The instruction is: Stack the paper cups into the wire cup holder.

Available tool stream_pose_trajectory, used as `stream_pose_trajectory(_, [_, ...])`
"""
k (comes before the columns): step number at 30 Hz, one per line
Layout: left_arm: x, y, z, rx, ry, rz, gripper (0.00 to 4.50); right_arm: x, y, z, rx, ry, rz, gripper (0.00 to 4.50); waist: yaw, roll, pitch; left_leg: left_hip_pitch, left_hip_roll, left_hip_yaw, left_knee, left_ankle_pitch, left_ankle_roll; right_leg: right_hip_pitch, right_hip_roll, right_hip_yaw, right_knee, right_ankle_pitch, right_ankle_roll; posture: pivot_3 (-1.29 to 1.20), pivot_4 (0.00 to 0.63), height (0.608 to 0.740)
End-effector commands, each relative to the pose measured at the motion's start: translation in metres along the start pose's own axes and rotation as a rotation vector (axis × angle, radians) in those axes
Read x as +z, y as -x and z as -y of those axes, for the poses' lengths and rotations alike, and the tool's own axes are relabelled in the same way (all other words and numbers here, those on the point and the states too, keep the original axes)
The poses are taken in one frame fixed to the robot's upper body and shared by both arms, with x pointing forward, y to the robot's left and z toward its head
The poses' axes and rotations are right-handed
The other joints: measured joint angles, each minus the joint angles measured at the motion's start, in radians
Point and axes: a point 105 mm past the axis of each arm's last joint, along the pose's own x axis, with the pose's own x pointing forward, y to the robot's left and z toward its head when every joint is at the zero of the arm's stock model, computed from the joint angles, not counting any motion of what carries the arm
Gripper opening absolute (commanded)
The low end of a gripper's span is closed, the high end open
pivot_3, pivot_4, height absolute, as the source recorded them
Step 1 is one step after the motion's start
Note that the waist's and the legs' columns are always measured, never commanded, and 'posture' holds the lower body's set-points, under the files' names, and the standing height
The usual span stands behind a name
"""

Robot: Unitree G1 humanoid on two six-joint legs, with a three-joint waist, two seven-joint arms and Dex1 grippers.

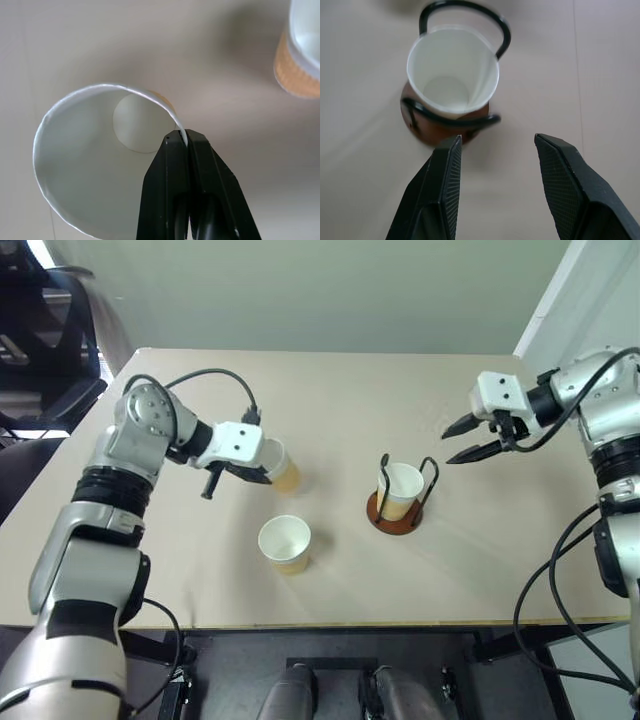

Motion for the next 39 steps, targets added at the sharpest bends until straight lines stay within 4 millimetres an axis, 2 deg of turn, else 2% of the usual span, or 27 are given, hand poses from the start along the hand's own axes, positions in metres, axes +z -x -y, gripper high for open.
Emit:
stream_pose_trajectory(1, [0.018, 0.023, -0.011, 0.013, -0.045, 0.0, 0.02, 0.002, 0.014, 0.005, -0.033, 0.039, -0.021, 2.29, 0.0, 0.0, 0.0, 0.0, 0.0, 0.0, 0.0, 0.0, 0.0, 0.0, 0.0, 0.0, 0.0, 0.0, 0.0, 0.0, 0.15, 0.74])
stream_pose_trajectory(8, [0.046, 0.042, -0.036, 0.07, -0.079, 0.038, 0.02, -0.004, 0.014, 0.003, -0.032, 0.004, -0.022, 2.29, 0.001, 0.0, 0.0, 0.0, 0.0, 0.0, 0.0, 0.0, 0.0, 0.0, 0.0, 0.0, 0.0, 0.0, 0.0, 0.0, 0.15, 0.74])
stream_pose_trajectory(11, [0.055, 0.045, -0.04, 0.076, -0.088, 0.06, 0.02, 0.004, 0.013, 0.007, -0.052, -0.054, 0.06, 2.29, -0.001, 0.0, 0.0, 0.0, 0.0, 0.0, 0.0, 0.0, 0.001, 0.0, 0.0, 0.0, -0.001, 0.0, 0.0, 0.0, 0.15, 0.74])
stream_pose_trajectory(18, [0.057, 0.045, -0.039, 0.066, -0.087, 0.068, 0.02, 0.012, 0.018, 0.009, -0.063, -0.16, 0.146, 2.29, -0.003, 0.0, 0.0, 0.0, 0.0, 0.0, -0.001, 0.0, 0.001, 0.0, 0.0, 0.0, -0.002, 0.0, 0.0, 0.0, 0.15, 0.74])
stream_pose_trajectory(23, [0.067, 0.047, -0.044, 0.076, -0.071, 0.117, 0.02, 0.025, 0.028, 0.01, -0.069, -0.196, 0.217, 2.29, -0.001, 0.0, 0.0, -0.001, 0.0, 0.0, -0.001, 0.0, 0.001, 0.0, 0.0, 0.0, -0.002, 0.0, 0.0, 0.0, 0.15, 0.74])
stream_pose_trajectory(27, [0.076, 0.051, -0.052, 0.096, -0.077, 0.133, 0.02, 0.023, 0.032, 0.008, -0.071, -0.204, 0.209, 2.29, 0.003, 0.0, 0.0, -0.002, 0.0, 0.0, 0.0, 0.0, 0.002, 0.0, 0.0, 0.0, -0.003, 0.0, 0.0, 0.0, 0.15, 0.74])
stream_pose_trajectory(31, [0.092, 0.054, -0.064, 0.113, -0.11, 0.142, 0.02, 0.018, 0.032, 0.005, -0.067, -0.206, 0.191, 2.29, 0.005, 0.0, 0.0, -0.002, 0.0, 0.0, 0.0, 0.0, 0.002, 0.0, 0.0, 0.0, -0.004, 0.0, 0.001, 0.0, 0.15, 0.74])
stream_pose_trajectory(33, [0.106, 0.053, -0.072, 0.113, -0.132, 0.16, 0.02, 0.018, 0.033, 0.004, -0.067, -0.211, 0.186, 2.29, 0.006, 0.0, 0.0, -0.003, 0.0, 0.0, 0.0, 0.0, 0.003, 0.0, -0.001, 0.0, -0.004, 0.0, 0.001, 0.0, 0.15, 0.74])
stream_pose_trajectory(39, [0.128, 0.042, -0.08, 0.085, -0.18, 0.181, 0.02, 0.018, 0.033, 0.004, -0.068, -0.223, 0.186, 2.29, 0.004, 0.001, 0.001, -0.004, 0.0, 0.001, 0.0, -0.001, 0.004, 0.0, -0.001, 0.0, -0.007, 0.0, 0.003, 0.0, 0.15, 0.74])
